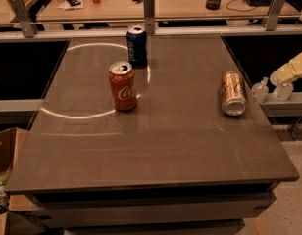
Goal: Place orange can upright
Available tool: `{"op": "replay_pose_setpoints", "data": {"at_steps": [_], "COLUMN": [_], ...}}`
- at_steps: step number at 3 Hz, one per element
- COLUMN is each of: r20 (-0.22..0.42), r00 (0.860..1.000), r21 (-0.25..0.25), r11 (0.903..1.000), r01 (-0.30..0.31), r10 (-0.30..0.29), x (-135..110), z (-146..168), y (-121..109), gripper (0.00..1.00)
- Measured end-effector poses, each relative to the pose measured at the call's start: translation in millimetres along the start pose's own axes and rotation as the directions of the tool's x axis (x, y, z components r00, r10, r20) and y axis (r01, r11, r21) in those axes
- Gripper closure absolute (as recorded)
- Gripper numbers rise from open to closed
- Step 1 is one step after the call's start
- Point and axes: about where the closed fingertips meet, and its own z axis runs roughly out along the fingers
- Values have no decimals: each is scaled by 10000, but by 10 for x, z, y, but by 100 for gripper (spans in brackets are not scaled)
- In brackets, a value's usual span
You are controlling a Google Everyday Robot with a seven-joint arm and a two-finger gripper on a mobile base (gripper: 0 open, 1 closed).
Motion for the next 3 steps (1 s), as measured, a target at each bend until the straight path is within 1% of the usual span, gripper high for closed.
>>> {"op": "replay_pose_setpoints", "data": {"at_steps": [1,2,3], "r20": [-790,-1692,-2195], "r00": [9963,9848,9745], "r21": [-39,-6,-65], "r11": [9994,9992,9988], "r01": [-335,-389,-495], "r10": [331,383,469], "x": [-9,-48,-89], "z": [60,97,166], "y": [75,289,544], "gripper": [0,0,0]}}
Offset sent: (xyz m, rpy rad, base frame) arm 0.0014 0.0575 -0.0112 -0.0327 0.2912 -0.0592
